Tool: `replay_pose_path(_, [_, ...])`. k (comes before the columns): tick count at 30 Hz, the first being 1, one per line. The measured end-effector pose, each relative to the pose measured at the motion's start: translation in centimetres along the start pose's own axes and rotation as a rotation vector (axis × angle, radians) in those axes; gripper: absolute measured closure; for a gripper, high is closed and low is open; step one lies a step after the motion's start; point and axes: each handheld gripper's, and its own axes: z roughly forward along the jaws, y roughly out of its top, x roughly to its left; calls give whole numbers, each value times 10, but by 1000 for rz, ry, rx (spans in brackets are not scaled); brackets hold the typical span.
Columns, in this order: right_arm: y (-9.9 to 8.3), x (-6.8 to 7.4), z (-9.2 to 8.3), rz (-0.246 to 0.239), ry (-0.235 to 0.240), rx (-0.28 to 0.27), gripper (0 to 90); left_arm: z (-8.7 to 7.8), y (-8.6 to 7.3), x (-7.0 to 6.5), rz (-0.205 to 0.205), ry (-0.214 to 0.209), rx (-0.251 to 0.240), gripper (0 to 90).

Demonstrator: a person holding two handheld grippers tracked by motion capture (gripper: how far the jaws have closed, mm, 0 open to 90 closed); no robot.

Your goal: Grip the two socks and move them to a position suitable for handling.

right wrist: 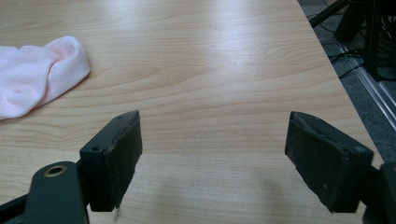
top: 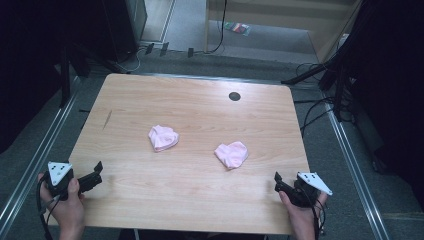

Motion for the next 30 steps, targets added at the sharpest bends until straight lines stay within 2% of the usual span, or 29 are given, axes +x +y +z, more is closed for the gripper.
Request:
replay_pose_path(7, [0, 3, -5, -18, 1, -19, 269, 1, 0, -3, 15, 10, 7, 0])
replay_pose_path(10, [3, 7, -9, -5, 8, -42, 297, 1, 0, -3, 20, 8, 3, 0])
replay_pose_path(12, [5, 10, -12, -17, 6, -63, 328, 0, 0, -3, 22, 4, -5, 0])
replay_pose_path(17, [9, 22, -14, -56, 53, -84, 406, 2, 1, -4, 21, 8, 0, 0])
replay_pose_path(18, [9, 22, -14, -56, 53, -84, 406, 2, 1, -4, 21, 8, 0, 0])
replay_pose_path(21, [14, 29, -16, -45, 101, -77, 444, 1, 1, -5, 27, 4, 0, 0])
replay_pose_path(28, [29, 38, -18, -77, 158, -85, 471, 2, 1, -6, 30, -3, -5, 0])
replay_pose_path(30, [34, 41, -18, -83, 159, -81, 481, 3, 1, -6, 30, 1, -3, 0])
